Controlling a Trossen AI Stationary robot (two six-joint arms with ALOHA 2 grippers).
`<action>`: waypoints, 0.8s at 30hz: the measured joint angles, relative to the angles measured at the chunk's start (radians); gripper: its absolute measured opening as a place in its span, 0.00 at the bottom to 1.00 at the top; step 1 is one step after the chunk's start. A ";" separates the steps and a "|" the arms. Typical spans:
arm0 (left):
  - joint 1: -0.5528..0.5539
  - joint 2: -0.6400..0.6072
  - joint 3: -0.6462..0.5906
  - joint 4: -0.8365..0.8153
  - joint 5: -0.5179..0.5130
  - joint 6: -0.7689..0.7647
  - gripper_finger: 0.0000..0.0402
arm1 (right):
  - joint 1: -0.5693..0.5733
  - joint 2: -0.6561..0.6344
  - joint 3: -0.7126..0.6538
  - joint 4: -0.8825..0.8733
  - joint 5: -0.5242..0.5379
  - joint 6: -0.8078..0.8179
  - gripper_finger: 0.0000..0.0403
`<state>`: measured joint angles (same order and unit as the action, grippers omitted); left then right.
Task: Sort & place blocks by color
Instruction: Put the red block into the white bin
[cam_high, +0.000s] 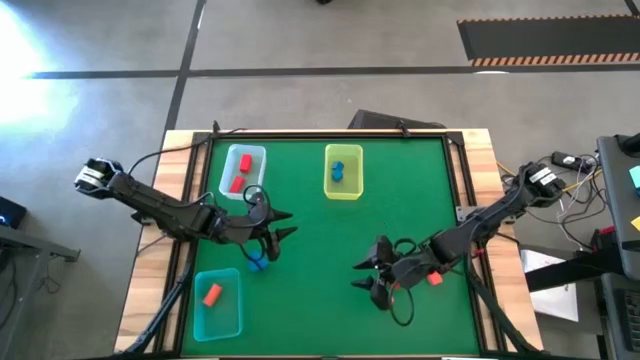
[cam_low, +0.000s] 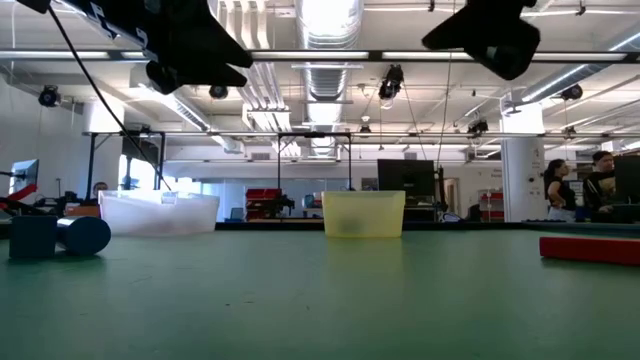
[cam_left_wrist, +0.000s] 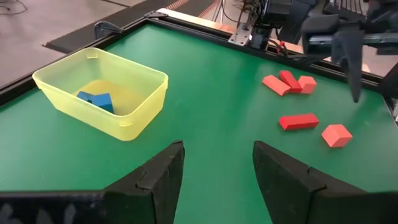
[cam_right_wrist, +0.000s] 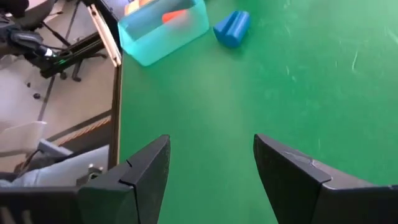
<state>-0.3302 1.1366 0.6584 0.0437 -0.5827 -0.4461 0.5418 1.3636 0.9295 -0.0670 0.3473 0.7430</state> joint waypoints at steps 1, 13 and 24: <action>0.000 0.000 -0.001 0.000 0.000 0.000 0.44 | 0.007 0.000 0.014 -0.029 0.000 0.012 0.54; 0.000 0.000 -0.006 0.001 0.000 -0.001 0.44 | 0.039 0.000 0.120 -0.446 0.011 0.372 0.54; 0.000 0.000 -0.007 0.001 0.000 0.008 0.44 | 0.058 0.055 0.137 -0.747 -0.084 0.675 0.54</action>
<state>-0.3298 1.1366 0.6514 0.0445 -0.5827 -0.4385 0.5995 1.4185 1.0669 -0.8140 0.2632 1.4177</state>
